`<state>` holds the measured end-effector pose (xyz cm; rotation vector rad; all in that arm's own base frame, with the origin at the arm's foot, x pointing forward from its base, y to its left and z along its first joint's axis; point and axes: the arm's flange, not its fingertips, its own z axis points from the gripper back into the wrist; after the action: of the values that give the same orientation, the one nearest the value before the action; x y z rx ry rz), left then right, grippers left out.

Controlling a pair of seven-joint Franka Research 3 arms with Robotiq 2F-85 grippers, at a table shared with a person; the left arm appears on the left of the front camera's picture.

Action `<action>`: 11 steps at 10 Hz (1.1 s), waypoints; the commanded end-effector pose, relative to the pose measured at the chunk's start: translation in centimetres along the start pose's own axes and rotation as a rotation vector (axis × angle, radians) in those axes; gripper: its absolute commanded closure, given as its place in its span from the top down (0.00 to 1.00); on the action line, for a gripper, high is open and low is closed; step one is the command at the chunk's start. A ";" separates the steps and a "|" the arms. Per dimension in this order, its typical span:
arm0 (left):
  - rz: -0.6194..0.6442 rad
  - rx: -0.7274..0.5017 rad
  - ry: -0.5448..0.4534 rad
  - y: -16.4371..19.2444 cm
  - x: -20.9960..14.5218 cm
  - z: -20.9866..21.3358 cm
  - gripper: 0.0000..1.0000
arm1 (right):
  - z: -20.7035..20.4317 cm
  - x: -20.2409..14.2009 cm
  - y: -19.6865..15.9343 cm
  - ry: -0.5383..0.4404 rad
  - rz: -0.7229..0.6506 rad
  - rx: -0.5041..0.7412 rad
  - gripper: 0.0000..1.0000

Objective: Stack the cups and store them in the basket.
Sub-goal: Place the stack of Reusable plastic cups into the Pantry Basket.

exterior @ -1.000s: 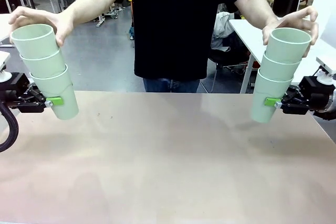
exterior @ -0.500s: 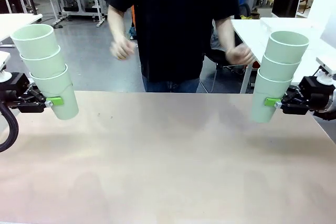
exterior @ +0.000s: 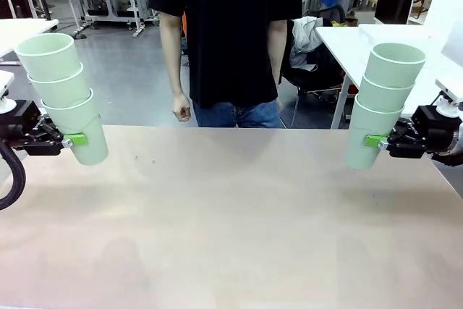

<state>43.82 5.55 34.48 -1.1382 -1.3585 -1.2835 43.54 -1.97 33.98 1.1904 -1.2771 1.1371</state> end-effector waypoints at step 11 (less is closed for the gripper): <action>-0.009 -0.001 -0.005 -0.1 0.4 -0.3 0.85 | -0.1 0.3 0.1 -0.002 0.013 0.000 0.87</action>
<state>43.82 5.55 34.48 -1.1382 -1.3585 -1.2835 43.54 -1.97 33.98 1.1904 -1.2771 1.1371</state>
